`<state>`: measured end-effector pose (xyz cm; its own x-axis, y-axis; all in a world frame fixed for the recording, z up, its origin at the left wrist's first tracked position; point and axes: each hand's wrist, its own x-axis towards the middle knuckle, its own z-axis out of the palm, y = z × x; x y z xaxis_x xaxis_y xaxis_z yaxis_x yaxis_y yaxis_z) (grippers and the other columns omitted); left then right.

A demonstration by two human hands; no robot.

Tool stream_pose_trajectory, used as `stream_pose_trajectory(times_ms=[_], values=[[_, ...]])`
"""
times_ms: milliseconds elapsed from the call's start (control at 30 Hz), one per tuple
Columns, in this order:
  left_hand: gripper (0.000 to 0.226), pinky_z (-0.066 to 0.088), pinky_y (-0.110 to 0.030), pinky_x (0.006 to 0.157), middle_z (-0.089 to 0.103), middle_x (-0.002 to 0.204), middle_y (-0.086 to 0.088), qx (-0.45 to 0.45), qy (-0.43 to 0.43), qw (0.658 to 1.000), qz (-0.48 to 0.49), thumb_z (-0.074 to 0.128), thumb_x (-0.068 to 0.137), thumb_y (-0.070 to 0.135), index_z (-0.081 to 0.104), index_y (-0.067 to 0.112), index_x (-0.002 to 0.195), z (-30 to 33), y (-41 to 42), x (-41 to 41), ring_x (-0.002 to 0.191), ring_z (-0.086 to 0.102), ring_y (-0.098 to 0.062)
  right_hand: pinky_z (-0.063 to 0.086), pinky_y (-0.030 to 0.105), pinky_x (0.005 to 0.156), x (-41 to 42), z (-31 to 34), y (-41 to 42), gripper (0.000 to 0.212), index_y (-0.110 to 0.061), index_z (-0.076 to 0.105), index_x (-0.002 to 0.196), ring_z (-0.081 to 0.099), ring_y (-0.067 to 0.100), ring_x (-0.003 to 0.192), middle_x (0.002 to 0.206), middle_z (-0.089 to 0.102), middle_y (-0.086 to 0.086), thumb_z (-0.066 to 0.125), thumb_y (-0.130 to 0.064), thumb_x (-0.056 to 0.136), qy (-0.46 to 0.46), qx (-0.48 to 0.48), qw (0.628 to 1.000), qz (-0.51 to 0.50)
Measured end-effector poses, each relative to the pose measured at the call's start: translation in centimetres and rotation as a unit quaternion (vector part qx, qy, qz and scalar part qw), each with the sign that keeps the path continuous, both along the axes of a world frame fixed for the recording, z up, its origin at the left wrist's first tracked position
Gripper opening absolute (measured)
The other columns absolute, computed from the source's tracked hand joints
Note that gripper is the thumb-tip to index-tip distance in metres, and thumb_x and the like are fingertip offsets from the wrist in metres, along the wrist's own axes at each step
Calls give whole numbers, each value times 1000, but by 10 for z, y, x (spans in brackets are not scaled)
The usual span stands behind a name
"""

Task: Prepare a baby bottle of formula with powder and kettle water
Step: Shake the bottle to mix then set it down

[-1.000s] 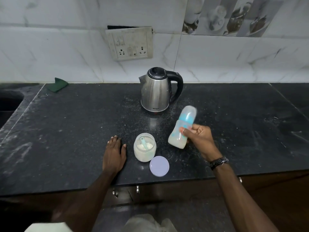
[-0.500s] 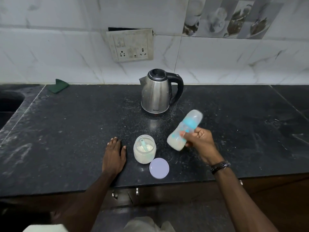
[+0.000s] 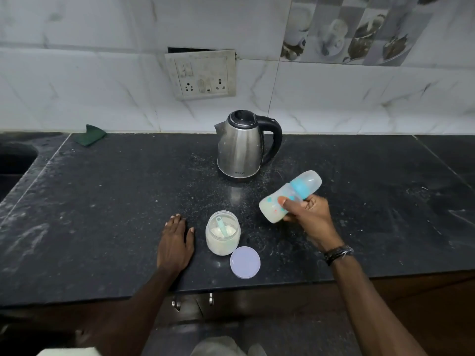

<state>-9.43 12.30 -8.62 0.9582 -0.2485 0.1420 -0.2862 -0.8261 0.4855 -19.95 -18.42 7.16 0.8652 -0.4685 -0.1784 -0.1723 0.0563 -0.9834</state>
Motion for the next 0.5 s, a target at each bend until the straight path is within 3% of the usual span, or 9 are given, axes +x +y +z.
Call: stream_pose_trajectory(times_ms=[100,200,300,400,500], values=[[46,28,-45,121,51,147,-25,-2,-1,1000,2,49,103,27,57,-5,135,-1,2,-1,141,43,-37,60,25,68,0,1,-1,35,-8,72,102,75,10,79,93,78,6,88,-7,70,22,-4,999,38],[51,28,-46,121,51,147,-25,-2,-1,1000,2,45,102,31,57,-5,136,0,1,0,141,43,-38,59,24,61,1,1,-2,25,-8,71,100,74,12,75,94,78,9,82,-6,78,-5,-9,1000,-7],[45,28,-45,122,49,148,-25,-1,3,1000,1,52,103,25,56,-5,137,-1,1,-1,142,42,-37,60,27,69,2,3,-1,36,-8,73,103,75,11,80,89,79,2,88,-11,70,35,-27,999,29],[44,28,-45,122,49,148,-25,-3,-3,1000,0,52,104,25,56,-5,137,-1,1,2,142,42,-37,60,26,62,2,-2,1,32,0,70,106,74,19,81,89,78,6,82,-7,77,13,-19,1000,3],[43,28,-46,122,49,148,-25,0,3,1000,1,54,103,23,56,-5,136,-3,1,-1,142,43,-37,61,29,67,1,-4,-1,36,-7,72,102,75,14,79,86,78,2,88,-17,71,32,-48,998,7]])
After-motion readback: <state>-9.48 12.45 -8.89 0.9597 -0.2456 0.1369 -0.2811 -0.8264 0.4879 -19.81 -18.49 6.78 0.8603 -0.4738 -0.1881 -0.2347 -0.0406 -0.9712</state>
